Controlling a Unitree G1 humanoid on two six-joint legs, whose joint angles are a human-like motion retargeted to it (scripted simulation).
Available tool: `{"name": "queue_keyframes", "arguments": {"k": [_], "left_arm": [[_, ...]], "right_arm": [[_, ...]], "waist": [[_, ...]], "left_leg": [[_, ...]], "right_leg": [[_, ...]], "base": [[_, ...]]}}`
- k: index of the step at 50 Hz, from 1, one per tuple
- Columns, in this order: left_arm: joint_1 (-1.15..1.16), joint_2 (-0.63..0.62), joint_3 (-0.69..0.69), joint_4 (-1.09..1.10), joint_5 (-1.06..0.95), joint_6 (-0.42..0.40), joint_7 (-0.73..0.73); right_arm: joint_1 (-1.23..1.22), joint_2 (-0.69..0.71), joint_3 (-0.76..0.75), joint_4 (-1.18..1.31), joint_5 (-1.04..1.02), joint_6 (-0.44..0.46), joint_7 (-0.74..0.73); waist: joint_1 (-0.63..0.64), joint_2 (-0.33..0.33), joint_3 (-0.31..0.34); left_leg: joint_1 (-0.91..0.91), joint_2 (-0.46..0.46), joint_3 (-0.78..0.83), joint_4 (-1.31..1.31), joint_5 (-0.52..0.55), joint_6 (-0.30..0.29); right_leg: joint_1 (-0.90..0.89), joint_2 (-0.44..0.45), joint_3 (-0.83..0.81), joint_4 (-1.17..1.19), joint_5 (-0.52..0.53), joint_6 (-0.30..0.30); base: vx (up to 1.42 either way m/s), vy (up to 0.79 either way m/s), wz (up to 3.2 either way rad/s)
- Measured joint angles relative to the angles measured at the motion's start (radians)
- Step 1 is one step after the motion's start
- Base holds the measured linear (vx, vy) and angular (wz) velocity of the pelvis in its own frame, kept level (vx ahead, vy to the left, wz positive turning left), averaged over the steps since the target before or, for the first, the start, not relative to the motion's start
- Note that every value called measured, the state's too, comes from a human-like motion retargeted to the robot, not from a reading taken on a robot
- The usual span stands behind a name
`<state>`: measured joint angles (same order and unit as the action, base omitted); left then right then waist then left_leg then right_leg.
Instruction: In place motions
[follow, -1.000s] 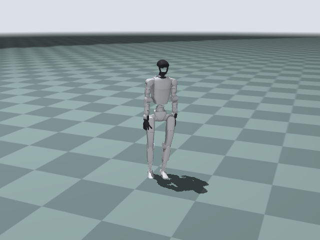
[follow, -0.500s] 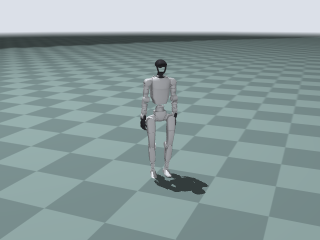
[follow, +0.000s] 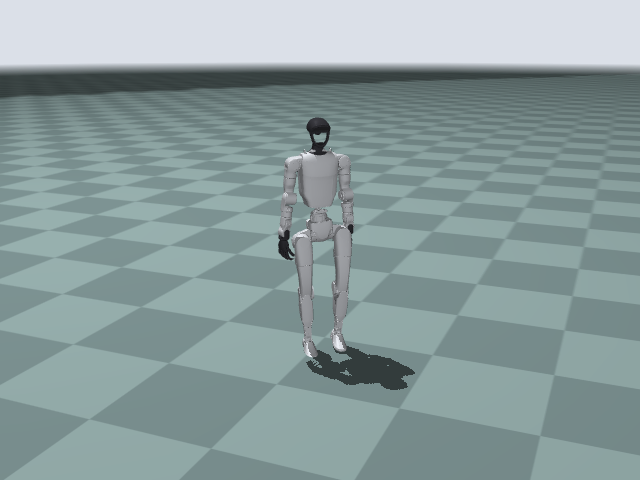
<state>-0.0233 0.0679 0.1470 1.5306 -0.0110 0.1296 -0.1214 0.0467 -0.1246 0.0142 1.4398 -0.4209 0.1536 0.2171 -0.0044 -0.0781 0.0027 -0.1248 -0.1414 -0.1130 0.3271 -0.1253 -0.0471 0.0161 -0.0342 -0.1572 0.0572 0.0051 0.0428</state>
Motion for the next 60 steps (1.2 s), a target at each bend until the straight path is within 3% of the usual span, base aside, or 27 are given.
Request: {"name": "queue_keyframes", "arguments": {"k": [8, 20, 28, 32, 41, 45, 49, 50, 52, 55, 60], "left_arm": [[0.035, 0.007, 0.027, 0.015, 0.004, -0.001, 0.006], [0.029, 0.06, 0.024, 0.057, 0.017, 0.02, 0.028], [0.009, 0.087, 0.02, 0.049, 0.043, 0.039, -0.005], [0.015, 0.105, 0.015, 0.037, 0.061, 0.044, 0.004], [0.033, 0.137, 0.027, 0.031, 0.069, 0.059, 0.013], [0.011, 0.138, 0.035, 0.03, 0.089, 0.085, 0.007], [-0.021, 0.129, 0.029, -0.006, 0.079, 0.081, 0.009], [-0.029, 0.126, 0.026, -0.018, 0.075, 0.078, 0.007], [-0.045, 0.124, 0.012, -0.043, 0.069, 0.073, 0.0], [-0.076, 0.123, -0.025, -0.07, 0.06, 0.068, -0.016], [-0.123, 0.094, -0.049, -0.083, 0.08, 0.066, -0.015]], "right_arm": [[0.009, -0.006, 0.001, 0.001, -0.003, 0.002, 0.002], [0.012, -0.001, 0.01, -0.066, -0.029, -0.02, 0.016], [-0.015, -0.01, 0.045, -0.076, -0.071, -0.024, -0.012], [-0.008, -0.011, 0.035, -0.067, -0.05, -0.025, -0.012], [-0.044, -0.038, 0.012, -0.035, 0.009, -0.008, -0.037], [-0.059, -0.047, -0.022, -0.011, 0.073, 0.0, -0.052], [-0.056, -0.056, -0.065, 0.03, 0.134, 0.011, -0.076], [-0.054, -0.057, -0.074, 0.045, 0.148, 0.015, -0.082], [-0.048, -0.057, -0.093, 0.079, 0.174, 0.025, -0.093], [-0.038, -0.049, -0.126, 0.133, 0.212, 0.041, -0.103], [0.009, -0.019, -0.174, 0.171, 0.247, 0.046, -0.078]], "waist": [[0.103, 0.0, 0.002], [0.075, 0.022, 0.01], [0.002, 0.04, 0.014], [0.012, 0.052, 0.009], [-0.007, 0.068, -0.001], [-0.067, 0.097, -0.006], [-0.09, 0.114, -0.013], [-0.088, 0.113, -0.016], [-0.085, 0.118, -0.019], [-0.121, 0.114, -0.019], [-0.163, 0.128, -0.043]], "left_leg": [[0.027, -0.071, -0.214, -0.074, -0.046, 0.06], [0.096, -0.018, 0.006, -0.197, -0.055, 0.135], [0.116, 0.007, 0.186, -0.247, -0.081, 0.172], [0.135, 0.041, 0.327, -0.276, -0.103, 0.178], [0.168, 0.104, 0.722, -0.331, -0.17, 0.144], [0.164, 0.147, 0.87, -0.328, -0.189, 0.12], [0.17, 0.174, 1.004, -0.317, -0.21, 0.093], [0.173, 0.178, 1.041, -0.314, -0.215, 0.087], [0.18, 0.193, 1.099, -0.306, -0.223, 0.076], [0.19, 0.194, 1.119, -0.292, -0.235, 0.07], [0.203, 0.214, 1.15, -0.29, -0.222, 0.051]], "right_leg": [[-0.008, -0.003, 0.112, 0.006, 0.021, 0.015], [-0.058, -0.019, 0.147, 0.075, 0.002, 0.011], [-0.163, 0.022, 0.241, 0.126, 0.032, -0.049], [-0.196, -0.013, 0.065, 0.132, -0.036, -0.114], [-0.244, -0.083, -0.321, 0.165, -0.177, -0.136], [-0.195, -0.12, -0.631, 0.164, -0.229, -0.122], [-0.15, -0.134, -0.866, 0.15, -0.212, -0.087], [-0.148, -0.137, -0.894, 0.15, -0.195, -0.091], [-0.147, -0.138, -0.899, 0.168, -0.127, -0.16], [-0.157, -0.141, -0.761, 0.199, -0.094, -0.143], [-0.154, -0.11, -0.769, 0.158, -0.087, -0.188]], "base": [[0.12, 0.07, -0.88], [0.12, 0.09, -0.58], [-0.08, 0.12, -1.47], [-0.22, 0.07, -2.35], [-0.42, 0.03, -2.78], [-0.51, 0.05, -1.94], [-0.4, 0.04, -1.69], [-0.31, 0.0, -1.7], [-0.29, -0.03, -1.45], [-0.19, -0.04, -0.49], [-0.08, -0.11, -0.25]]}}
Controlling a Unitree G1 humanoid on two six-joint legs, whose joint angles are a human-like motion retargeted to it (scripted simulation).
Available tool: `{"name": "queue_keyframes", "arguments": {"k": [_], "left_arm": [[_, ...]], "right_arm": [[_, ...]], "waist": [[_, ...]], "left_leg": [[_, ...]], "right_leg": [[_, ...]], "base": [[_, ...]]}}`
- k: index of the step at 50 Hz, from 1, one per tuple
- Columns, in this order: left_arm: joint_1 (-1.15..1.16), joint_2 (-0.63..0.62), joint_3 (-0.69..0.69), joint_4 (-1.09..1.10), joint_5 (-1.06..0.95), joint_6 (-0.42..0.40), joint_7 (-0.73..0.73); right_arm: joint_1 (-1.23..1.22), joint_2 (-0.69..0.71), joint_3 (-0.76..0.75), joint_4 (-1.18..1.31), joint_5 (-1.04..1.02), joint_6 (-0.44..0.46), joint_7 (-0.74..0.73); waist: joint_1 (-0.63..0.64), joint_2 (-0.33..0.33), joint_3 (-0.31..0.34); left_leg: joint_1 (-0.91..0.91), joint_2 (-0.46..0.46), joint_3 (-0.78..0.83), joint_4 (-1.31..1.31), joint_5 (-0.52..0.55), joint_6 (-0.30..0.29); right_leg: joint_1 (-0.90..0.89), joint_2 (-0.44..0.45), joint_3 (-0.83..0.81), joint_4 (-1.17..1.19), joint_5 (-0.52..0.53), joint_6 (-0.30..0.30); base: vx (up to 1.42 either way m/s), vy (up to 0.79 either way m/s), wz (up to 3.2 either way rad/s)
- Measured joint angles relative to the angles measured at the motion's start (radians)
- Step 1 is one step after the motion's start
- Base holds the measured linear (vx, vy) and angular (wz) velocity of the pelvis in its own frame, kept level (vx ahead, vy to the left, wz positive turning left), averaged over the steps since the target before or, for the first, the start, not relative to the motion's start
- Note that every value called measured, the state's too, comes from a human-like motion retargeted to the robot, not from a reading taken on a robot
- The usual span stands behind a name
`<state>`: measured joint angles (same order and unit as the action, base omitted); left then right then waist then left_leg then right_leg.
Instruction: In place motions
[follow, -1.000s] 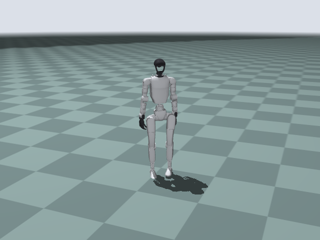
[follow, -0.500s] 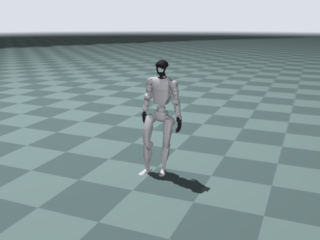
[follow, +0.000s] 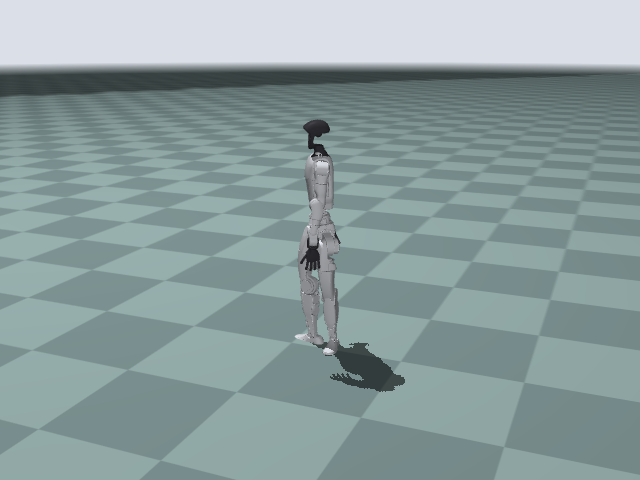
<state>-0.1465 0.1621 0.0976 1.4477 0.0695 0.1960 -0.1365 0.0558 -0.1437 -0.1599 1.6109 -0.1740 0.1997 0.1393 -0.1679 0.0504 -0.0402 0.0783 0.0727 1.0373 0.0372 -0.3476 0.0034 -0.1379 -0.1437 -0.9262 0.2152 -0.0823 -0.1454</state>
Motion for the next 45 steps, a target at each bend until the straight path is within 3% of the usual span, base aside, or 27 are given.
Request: {"name": "queue_keyframes", "arguments": {"k": [5, 10, 13, 15, 17, 19, 20, 24, 28, 31, 33, 35, 37, 40, 42, 45], "left_arm": [[-0.003, -0.027, -0.046, -0.021, -0.015, -0.032, -0.039], [0.06, -0.04, -0.046, 0.005, 0.007, -0.041, -0.014], [0.106, -0.044, -0.015, 0.05, -0.016, -0.038, 0.005], [0.131, -0.044, 0.017, 0.079, -0.027, -0.031, 0.01], [0.153, -0.042, 0.043, 0.104, -0.041, -0.024, 0.017], [0.172, -0.039, 0.066, 0.126, -0.062, -0.017, 0.025], [0.175, -0.044, 0.074, 0.134, -0.073, -0.013, 0.028], [0.188, -0.077, 0.102, 0.128, -0.114, -0.011, 0.024], [0.175, -0.074, 0.095, 0.094, -0.112, -0.017, 0.013], [0.156, -0.071, 0.07, 0.076, -0.081, -0.018, 0.015], [0.147, -0.075, 0.054, 0.062, -0.062, -0.02, 0.018], [0.137, -0.072, 0.045, 0.046, -0.051, -0.022, 0.018], [0.129, -0.067, 0.039, 0.031, -0.05, -0.024, 0.016], [0.123, -0.062, 0.033, 0.021, -0.06, -0.028, 0.015], [0.113, -0.068, 0.044, 0.028, -0.069, -0.025, 0.01], [0.11, -0.082, 0.081, 0.04, -0.097, -0.022, -0.001]], "right_arm": [[0.023, 0.027, -0.02, -0.021, -0.02, -0.002, 0.009], [0.009, 0.035, 0.019, -0.074, -0.076, 0.004, 0.018], [-0.02, 0.044, 0.06, -0.152, -0.13, 0.0, 0.019], [-0.045, 0.051, 0.099, -0.206, -0.149, -0.01, 0.022], [-0.075, 0.056, 0.134, -0.251, -0.166, -0.022, 0.022], [-0.103, 0.063, 0.161, -0.284, -0.177, -0.027, 0.019], [-0.118, 0.064, 0.168, -0.297, -0.177, -0.029, 0.016], [-0.151, 0.065, 0.213, -0.321, -0.142, -0.036, 0.007], [-0.177, 0.061, 0.257, -0.31, -0.124, -0.045, 0.026], [-0.176, 0.045, 0.279, -0.273, -0.155, -0.046, 0.046], [-0.167, 0.031, 0.284, -0.234, -0.184, -0.04, 0.047], [-0.157, 0.023, 0.282, -0.188, -0.205, -0.031, 0.041], [-0.144, 0.017, 0.274, -0.138, -0.21, -0.02, 0.043], [-0.115, 0.006, 0.261, -0.076, -0.207, 0.001, 0.059], [-0.102, -0.005, 0.238, -0.046, -0.221, 0.017, 0.07], [-0.067, -0.006, 0.21, -0.038, -0.235, 0.031, 0.057]], "waist": [[-0.025, -0.005, -0.012], [0.042, -0.045, -0.044], [0.041, -0.101, -0.052], [0.025, -0.149, -0.047], [0.024, -0.177, -0.029], [0.072, -0.154, 0.009], [0.078, -0.138, 0.014], [0.115, -0.147, 0.024], [0.158, -0.135, 0.065], [0.175, -0.126, 0.069], [0.173, -0.133, 0.062], [0.176, -0.125, 0.062], [0.18, -0.109, 0.068], [0.19, -0.087, 0.076], [0.163, -0.075, 0.065], [0.133, -0.058, 0.042]], "left_leg": [[0.032, 0.011, 0.023, 0.025, 0.024, -0.018], [0.098, 0.011, 0.068, 0.08, 0.093, -0.023], [0.13, 0.012, 0.073, 0.183, 0.167, 0.035], [0.126, 0.035, 0.023, 0.319, 0.212, 0.122], [0.074, 0.119, -0.101, 0.558, 0.231, 0.239], [0.028, 0.247, -0.261, 0.796, 0.229, 0.258], [-0.028, 0.266, -0.364, 0.869, 0.233, 0.258], [-0.215, 0.027, -0.681, 0.891, 0.302, 0.258], [-0.269, 0.029, -0.766, 0.868, 0.23, 0.258], [-0.319, -0.035, -0.866, 0.751, 0.182, 0.258], [-0.329, -0.14, -0.958, 0.584, 0.222, 0.258], [-0.315, -0.194, -1.071, 0.417, 0.259, 0.213], [-0.29, -0.194, -1.153, 0.272, 0.296, 0.157], [-0.24, -0.175, -1.199, 0.118, 0.471, 0.084], [-0.211, -0.137, -1.115, 0.101, 0.441, 0.054], [-0.164, -0.1, -0.998, 0.029, 0.462, 0.053]], "right_leg": [[0.007, 0.02, 0.066, -0.021, -0.007, -0.003], [-0.011, 0.032, 0.228, -0.019, 0.002, -0.014], [-0.005, 0.007, 0.321, -0.033, 0.019, -0.009], [-0.001, -0.029, 0.4, -0.029, 0.025, 0.001], [0.017, -0.029, 0.488, -0.029, 0.029, 0.007], [0.069, 0.066, 0.569, -0.048, 0.03, -0.005], [0.074, 0.095, 0.588, -0.065, 0.046, -0.007], [0.061, 0.076, 0.659, -0.111, 0.125, 0.026], [0.074, 0.123, 0.733, -0.116, 0.146, 0.029], [0.07, 0.13, 0.785, -0.127, 0.167, 0.044], [0.059, 0.097, 0.817, -0.132, 0.18, 0.073], [0.06, 0.103, 0.845, -0.133, 0.182, 0.087], [0.075, 0.128, 0.86, -0.137, 0.181, 0.086], [0.1, 0.168, 0.896, -0.132, 0.175, 0.074], [0.099, 0.174, 0.896, -0.12, 0.165, 0.064], [0.091, 0.189, 0.905, -0.097, 0.147, 0.042]], "base": [[-0.06, -0.16, -0.28], [0.02, -0.17, -1.57], [-0.06, -0.17, -1.69], [-0.08, -0.18, -1.49], [0.05, -0.3, -2.18], [0.15, -0.37, -2.79], [-0.09, -0.15, -2.06], [-0.19, 0.0, -1.83], [-0.04, -0.16, -1.92], [-0.01, 0.01, -1.41], [0.01, 0.23, -0.95], [0.09, 0.1, -1.03], [0.18, -0.02, -1.04], [0.2, 0.02, -0.98], [0.2, 0.1, -0.53], [0.18, 0.11, -0.68]]}}
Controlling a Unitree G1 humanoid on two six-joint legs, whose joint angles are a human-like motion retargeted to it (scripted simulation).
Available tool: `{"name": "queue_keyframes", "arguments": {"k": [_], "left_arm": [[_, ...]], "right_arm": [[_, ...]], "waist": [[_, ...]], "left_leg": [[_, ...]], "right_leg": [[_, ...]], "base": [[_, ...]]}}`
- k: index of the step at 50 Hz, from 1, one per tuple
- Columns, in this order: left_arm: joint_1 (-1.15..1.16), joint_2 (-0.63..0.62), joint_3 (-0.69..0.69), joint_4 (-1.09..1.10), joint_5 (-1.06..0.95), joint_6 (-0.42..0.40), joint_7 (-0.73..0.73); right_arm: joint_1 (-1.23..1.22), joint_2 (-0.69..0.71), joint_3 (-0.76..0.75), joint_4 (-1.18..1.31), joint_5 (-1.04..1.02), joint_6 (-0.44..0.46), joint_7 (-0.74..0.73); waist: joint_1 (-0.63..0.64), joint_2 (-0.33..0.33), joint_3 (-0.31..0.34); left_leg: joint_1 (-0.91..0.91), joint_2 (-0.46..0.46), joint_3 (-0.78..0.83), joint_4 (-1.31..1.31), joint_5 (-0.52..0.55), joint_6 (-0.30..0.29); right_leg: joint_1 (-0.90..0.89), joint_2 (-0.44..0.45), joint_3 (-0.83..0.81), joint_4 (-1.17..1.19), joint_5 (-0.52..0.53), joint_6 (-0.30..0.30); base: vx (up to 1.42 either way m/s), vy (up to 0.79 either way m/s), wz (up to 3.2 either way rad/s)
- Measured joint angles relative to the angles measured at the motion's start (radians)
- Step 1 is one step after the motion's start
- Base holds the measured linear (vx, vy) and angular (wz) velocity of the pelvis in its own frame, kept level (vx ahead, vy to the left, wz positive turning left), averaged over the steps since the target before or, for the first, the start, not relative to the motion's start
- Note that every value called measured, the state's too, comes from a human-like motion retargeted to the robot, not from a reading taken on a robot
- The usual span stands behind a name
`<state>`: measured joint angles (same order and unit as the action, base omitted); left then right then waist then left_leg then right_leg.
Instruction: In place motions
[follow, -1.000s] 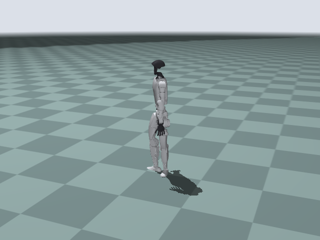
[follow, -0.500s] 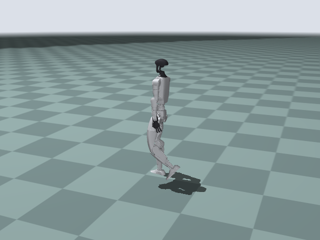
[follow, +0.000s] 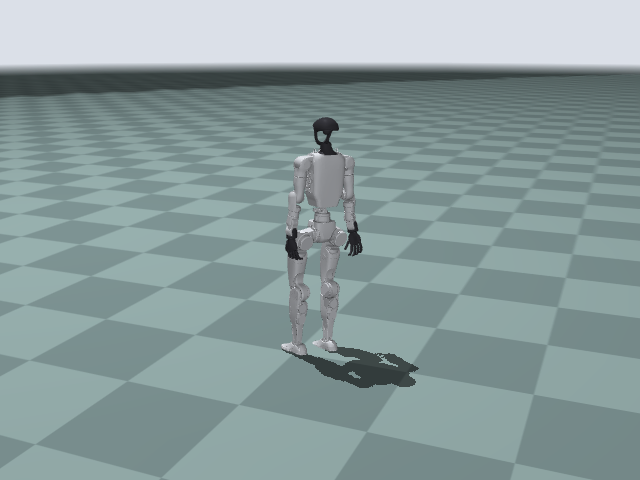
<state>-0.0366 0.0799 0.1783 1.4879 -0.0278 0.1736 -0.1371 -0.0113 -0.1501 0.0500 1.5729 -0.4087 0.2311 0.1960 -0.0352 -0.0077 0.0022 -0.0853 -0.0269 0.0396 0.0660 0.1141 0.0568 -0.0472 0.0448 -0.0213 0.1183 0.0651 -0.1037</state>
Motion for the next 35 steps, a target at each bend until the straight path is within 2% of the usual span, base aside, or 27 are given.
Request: {"name": "queue_keyframes", "arguments": {"k": [5, 19, 35], "left_arm": [[0.002, -0.005, 0.015, 0.01, -0.025, -0.002, -0.015], [0.019, 0.01, -0.029, 0.049, 0.076, 0.008, -0.02], [0.023, 0.007, -0.051, 0.051, 0.086, 0.016, -0.033]], "right_arm": [[0.047, -0.004, -0.028, -0.013, 0.027, -0.015, -0.02], [0.053, 0.055, 0.009, -0.078, 0.029, -0.02, -0.041], [0.018, 0.056, 0.05, -0.184, -0.01, -0.053, -0.012]], "waist": [[-0.012, 0.018, -0.021], [-0.03, 0.03, -0.062], [0.002, 0.015, -0.046]], "left_leg": [[0.043, -0.005, 0.02, -0.037, -0.011, 0.029], [0.082, -0.027, 0.082, -0.051, -0.066, 0.08], [0.084, -0.066, 0.073, -0.044, -0.101, 0.107]], "right_leg": [[-0.008, 0.019, 0.054, 0.036, -0.022, -0.023], [-0.013, 0.009, 0.12, 0.037, -0.035, 0.0], [-0.011, -0.022, 0.109, 0.057, -0.064, 0.0]], "base": [[0.19, 0.07, -0.8], [0.14, 0.06, -0.43], [0.08, 0.05, 0.01]]}}
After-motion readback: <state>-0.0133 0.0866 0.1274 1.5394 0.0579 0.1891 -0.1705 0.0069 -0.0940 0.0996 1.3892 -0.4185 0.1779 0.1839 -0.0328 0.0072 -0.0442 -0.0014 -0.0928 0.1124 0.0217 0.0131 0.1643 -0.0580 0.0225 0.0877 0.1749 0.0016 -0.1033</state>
